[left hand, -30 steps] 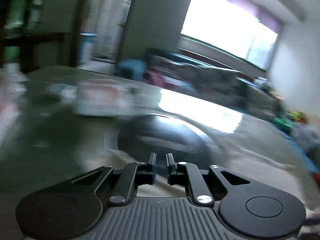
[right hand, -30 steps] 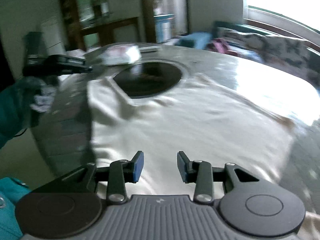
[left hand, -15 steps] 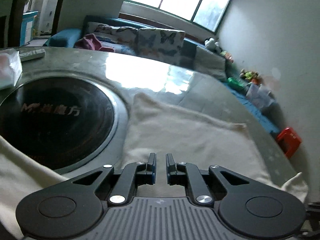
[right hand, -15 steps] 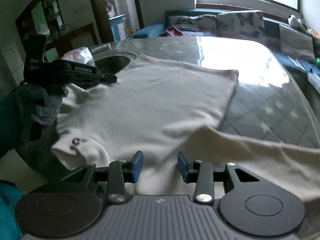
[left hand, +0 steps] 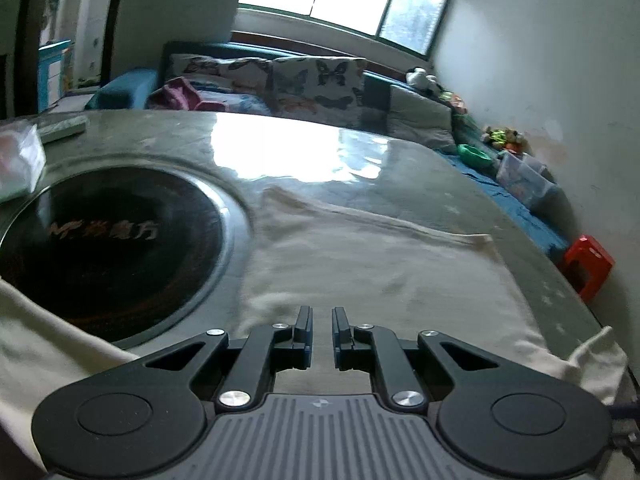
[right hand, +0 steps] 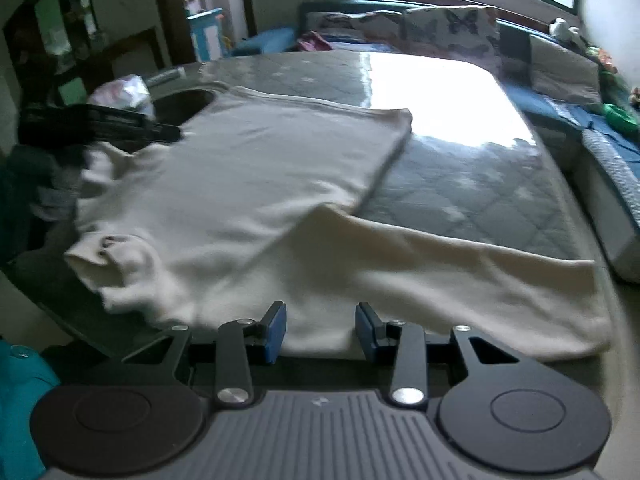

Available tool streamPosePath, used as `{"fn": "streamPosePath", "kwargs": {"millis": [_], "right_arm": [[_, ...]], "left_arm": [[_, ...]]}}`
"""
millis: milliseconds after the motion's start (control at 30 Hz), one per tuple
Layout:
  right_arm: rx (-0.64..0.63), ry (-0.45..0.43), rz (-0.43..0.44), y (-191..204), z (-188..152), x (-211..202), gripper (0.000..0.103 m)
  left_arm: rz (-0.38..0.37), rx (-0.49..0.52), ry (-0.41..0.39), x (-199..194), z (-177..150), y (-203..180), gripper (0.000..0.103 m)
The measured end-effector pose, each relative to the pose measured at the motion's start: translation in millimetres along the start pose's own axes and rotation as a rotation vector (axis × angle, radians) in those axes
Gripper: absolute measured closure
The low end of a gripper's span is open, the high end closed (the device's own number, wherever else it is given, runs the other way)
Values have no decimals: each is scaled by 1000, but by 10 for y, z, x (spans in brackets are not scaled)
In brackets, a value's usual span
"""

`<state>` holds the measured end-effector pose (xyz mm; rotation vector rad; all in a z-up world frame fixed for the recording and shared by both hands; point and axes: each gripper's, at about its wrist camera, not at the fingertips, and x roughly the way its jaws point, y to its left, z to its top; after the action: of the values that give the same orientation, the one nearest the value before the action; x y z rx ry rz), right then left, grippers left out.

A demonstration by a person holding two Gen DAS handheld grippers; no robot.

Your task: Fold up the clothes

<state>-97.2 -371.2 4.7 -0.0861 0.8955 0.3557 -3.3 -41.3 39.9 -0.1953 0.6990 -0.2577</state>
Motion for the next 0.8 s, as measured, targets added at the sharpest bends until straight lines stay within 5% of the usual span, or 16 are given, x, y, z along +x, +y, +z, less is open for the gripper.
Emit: {"fn": "streamPosePath", "kwargs": {"millis": [467,800], "right_arm": [[13,50,-191,-589,-15,-115,66],[181,-40,-328,-1040,-221,-463,66]], "left_arm": [[-325,226,75,-88,-376,-1095,89],[-389,358,156,-24,-792,-1443,90]]}}
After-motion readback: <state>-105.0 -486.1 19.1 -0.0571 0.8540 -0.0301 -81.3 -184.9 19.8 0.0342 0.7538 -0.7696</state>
